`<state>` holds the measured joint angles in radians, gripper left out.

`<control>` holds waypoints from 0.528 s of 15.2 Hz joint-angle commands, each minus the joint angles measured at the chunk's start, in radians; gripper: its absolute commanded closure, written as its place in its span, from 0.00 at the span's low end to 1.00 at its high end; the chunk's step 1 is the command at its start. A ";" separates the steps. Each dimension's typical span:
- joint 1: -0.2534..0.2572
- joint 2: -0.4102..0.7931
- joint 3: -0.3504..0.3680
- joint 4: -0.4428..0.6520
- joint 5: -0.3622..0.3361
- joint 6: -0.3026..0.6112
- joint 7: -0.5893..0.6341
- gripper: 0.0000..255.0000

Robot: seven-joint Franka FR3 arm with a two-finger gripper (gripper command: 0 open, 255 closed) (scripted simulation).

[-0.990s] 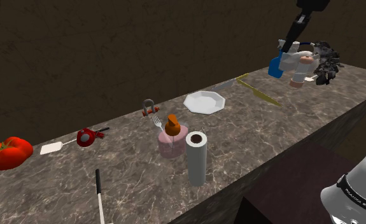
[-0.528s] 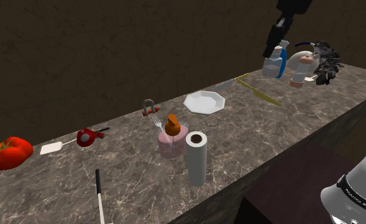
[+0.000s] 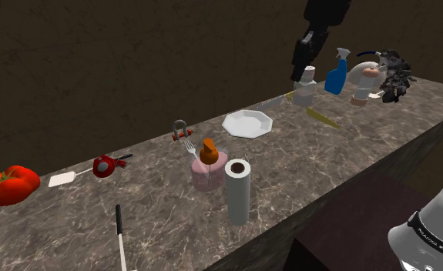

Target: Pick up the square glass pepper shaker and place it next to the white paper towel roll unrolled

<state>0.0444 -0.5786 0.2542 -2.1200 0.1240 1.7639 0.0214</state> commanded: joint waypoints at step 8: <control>0.018 0.156 0.180 0.140 -0.005 0.030 0.205 1.00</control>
<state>0.0607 -0.4327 0.4219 -1.9810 0.1201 1.7834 0.2114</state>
